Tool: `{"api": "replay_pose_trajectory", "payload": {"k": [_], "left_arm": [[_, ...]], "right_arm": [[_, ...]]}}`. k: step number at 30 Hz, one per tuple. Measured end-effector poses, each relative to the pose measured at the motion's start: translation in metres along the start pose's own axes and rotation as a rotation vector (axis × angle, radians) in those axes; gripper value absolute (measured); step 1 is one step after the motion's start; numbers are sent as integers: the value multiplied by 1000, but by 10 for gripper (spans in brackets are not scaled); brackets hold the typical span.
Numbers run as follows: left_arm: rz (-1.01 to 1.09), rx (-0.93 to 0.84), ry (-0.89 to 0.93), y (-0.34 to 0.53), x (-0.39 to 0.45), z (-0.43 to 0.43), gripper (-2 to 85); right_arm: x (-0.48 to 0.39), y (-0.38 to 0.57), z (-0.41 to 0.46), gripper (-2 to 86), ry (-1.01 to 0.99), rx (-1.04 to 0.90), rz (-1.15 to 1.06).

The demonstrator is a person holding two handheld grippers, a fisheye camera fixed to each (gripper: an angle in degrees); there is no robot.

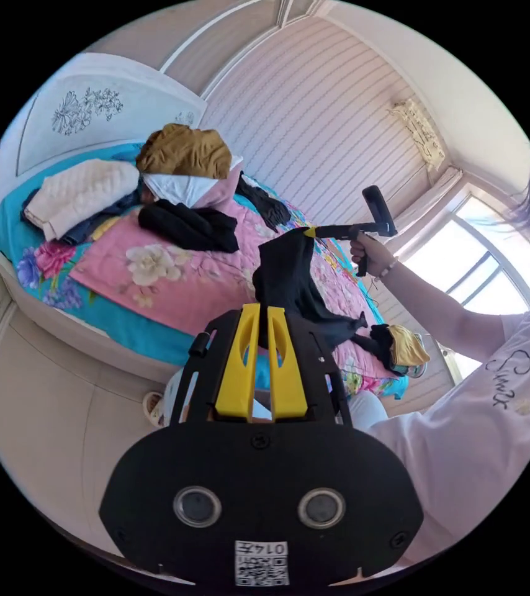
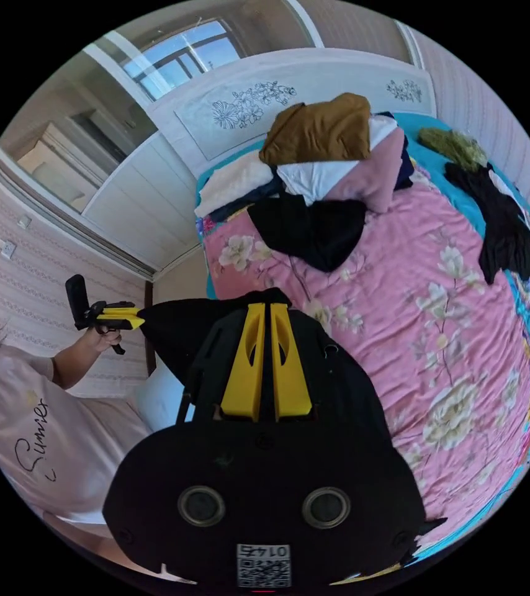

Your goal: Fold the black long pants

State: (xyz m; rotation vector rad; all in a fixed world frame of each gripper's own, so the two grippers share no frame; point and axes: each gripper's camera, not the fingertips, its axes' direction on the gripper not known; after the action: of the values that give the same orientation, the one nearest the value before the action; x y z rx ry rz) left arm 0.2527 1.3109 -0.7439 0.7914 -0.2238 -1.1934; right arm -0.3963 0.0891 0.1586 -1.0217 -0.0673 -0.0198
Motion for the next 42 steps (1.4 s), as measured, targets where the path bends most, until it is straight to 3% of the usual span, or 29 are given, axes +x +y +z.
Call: {"api": "replay_pose_trajectory", "payload": {"k": [4, 6, 8, 12, 15, 20, 25, 31, 35, 42], "left_arm": [[10, 86, -243, -28, -34, -13, 14], [-53, -7, -375, -31, -73, 13, 35], [-138, -110, -361, -23, -98, 36, 47], [-118, -139, -419, 9, -92, 65, 43], [-59, -191, -368, 28, -68, 87, 42], [157, -322, -238, 50, 5, 155, 44], [398, -503, -118, 74, 90, 257, 55], [526, -595, -70, 94, 165, 354, 64], [542, -712, -131, 116, 178, 409, 67], [482, -720, -59, 128, 171, 424, -1]], "right_arm": [[-16, -60, 0, 9, 57, 60, -138], [-10, -69, 7, 11, 78, 95, -128], [12, -57, 20, 13, 60, 101, -54], [52, 17, 28, 18, 36, 113, 52], [91, 123, 28, 24, 75, 135, 267], [132, 343, 29, 44, 161, 172, 872], [131, 463, 26, 72, 218, 328, 1195], [169, 481, 24, 79, 188, 466, 1151], [225, 470, 29, 96, 222, 444, 1164], [290, 485, 63, 61, 71, 452, 1292]]}}
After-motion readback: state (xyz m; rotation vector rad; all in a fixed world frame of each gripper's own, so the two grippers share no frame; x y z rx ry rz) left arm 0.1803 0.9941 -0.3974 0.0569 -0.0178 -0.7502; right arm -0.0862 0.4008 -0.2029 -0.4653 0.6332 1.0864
